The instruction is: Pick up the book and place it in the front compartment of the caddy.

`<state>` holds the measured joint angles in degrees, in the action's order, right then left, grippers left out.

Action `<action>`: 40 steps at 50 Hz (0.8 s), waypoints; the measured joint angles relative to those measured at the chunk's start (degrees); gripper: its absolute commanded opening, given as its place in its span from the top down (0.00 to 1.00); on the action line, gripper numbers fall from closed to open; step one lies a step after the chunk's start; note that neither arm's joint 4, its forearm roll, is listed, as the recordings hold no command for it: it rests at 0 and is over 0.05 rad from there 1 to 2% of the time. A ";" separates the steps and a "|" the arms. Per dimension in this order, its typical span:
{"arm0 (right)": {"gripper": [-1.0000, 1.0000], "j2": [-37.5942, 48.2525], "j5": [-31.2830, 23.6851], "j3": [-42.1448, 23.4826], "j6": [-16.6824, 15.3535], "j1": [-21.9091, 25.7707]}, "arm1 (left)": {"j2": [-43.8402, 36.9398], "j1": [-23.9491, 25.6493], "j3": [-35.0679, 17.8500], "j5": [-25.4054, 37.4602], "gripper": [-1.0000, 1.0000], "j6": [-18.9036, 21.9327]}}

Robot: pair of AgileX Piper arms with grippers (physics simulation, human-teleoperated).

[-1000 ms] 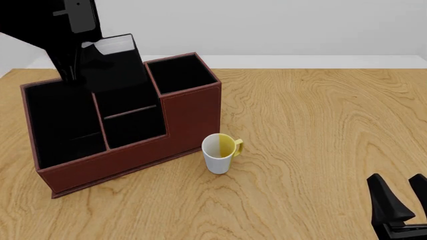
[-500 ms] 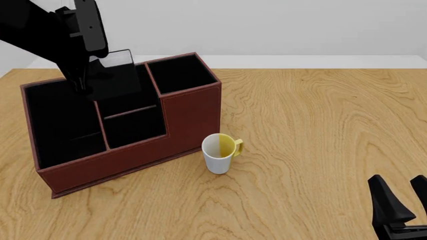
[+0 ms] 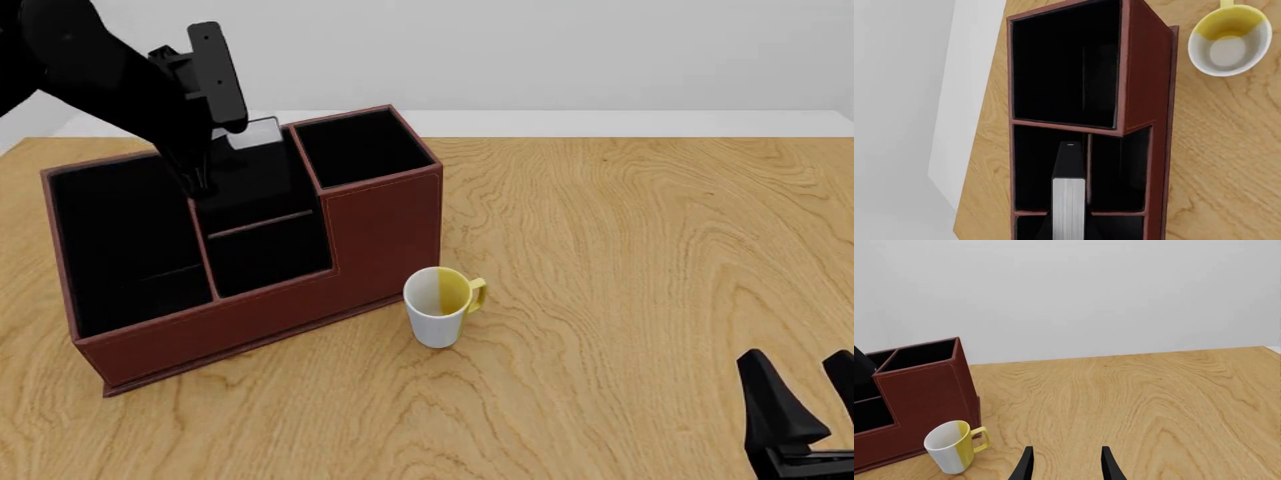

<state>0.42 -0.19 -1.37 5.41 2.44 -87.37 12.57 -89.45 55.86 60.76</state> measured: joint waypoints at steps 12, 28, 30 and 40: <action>0.00 -0.27 -0.37 0.09 -0.41 0.06 | -3.15 -0.71 0.08 -2.35 1.00 -0.14; 0.00 -0.30 -0.45 0.54 -1.19 0.24 | -7.32 -1.91 -0.04 -5.24 1.00 -0.03; 0.00 -0.29 -0.44 0.60 -1.27 0.26 | -7.79 -1.99 -0.01 -5.60 1.00 -0.11; 0.00 -0.20 -0.34 0.84 -1.66 0.37 | -9.81 -2.43 0.38 -7.40 1.00 -0.53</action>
<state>0.21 -0.54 -0.53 3.75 2.81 -97.18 10.14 -89.07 48.47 60.24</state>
